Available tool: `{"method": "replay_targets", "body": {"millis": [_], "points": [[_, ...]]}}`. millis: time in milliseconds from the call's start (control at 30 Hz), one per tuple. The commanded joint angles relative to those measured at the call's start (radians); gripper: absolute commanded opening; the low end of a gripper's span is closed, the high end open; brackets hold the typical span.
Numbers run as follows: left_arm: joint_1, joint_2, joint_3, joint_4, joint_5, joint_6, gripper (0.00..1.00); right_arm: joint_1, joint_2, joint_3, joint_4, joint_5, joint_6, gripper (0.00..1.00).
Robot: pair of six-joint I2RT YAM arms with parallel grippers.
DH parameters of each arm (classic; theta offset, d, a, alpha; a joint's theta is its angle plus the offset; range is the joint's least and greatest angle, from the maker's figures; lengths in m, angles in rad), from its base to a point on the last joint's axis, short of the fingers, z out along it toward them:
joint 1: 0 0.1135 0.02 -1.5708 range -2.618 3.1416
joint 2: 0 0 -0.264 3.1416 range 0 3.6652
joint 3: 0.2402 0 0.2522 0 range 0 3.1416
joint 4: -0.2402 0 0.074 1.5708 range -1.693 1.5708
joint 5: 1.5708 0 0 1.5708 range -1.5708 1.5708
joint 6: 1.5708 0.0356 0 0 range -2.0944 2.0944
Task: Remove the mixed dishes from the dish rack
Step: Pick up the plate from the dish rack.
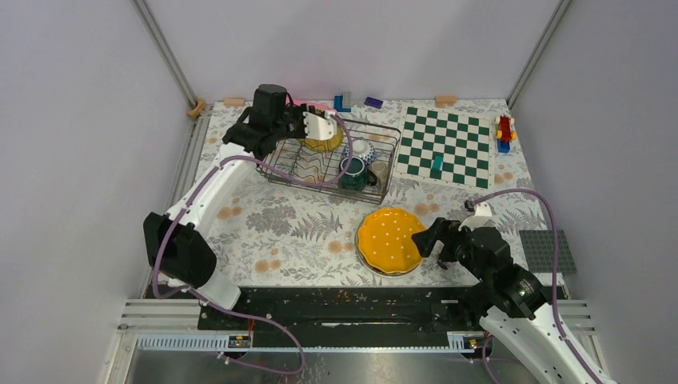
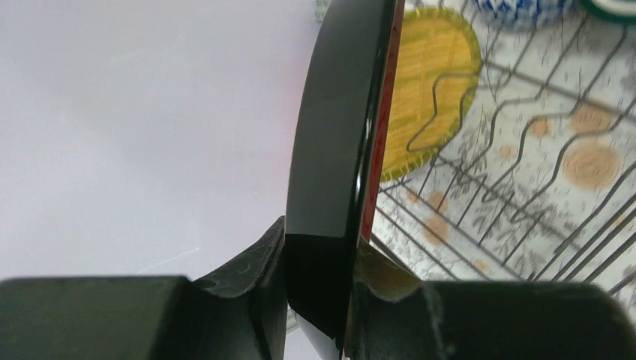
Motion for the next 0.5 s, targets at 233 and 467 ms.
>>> {"method": "replay_targets", "body": {"millis": [233, 467], "points": [[-0.099, -0.270, -0.135, 0.618, 0.105, -0.532, 0.00, 0.004, -0.060, -0.050, 0.102, -0.048, 0.000, 1.00], [-0.123, -0.278, -0.089, 0.746, -0.075, -0.934, 0.00, 0.004, -0.093, -0.090, 0.142, -0.079, 0.009, 1.00]]}}
